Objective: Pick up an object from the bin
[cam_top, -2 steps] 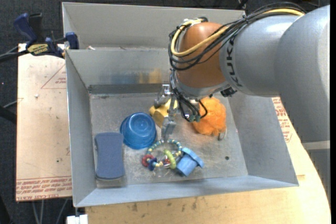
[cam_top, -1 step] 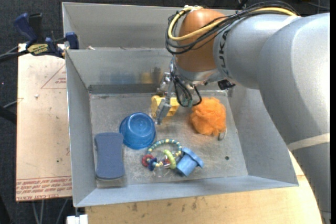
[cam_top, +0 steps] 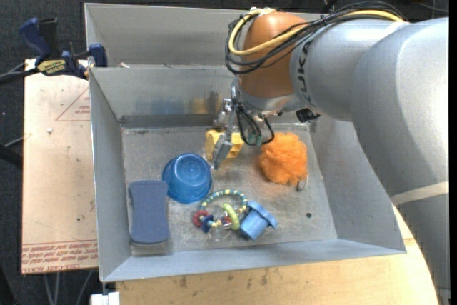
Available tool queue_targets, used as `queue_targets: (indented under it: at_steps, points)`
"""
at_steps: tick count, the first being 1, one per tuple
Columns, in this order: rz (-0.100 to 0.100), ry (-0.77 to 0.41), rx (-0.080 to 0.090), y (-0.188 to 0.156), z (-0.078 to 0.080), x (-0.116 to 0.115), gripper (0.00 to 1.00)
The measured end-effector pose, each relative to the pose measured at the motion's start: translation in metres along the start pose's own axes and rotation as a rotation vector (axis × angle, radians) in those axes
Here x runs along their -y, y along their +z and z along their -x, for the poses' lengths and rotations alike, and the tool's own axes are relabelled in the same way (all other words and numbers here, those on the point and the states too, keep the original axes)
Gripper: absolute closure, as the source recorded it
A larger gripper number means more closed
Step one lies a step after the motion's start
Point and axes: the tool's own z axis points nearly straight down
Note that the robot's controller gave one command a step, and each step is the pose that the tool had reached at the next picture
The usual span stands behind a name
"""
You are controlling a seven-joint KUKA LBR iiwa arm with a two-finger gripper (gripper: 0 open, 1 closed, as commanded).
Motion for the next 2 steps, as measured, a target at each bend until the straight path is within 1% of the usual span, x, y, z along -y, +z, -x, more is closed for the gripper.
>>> queue_targets:
  at_steps: [1,2]
  points:
    - [-0.001,0.002,0.014,-0.0027,-0.0063,0.0006,1.00]
    - [-0.001,0.002,0.014,-0.0027,-0.0063,0.0006,1.00]
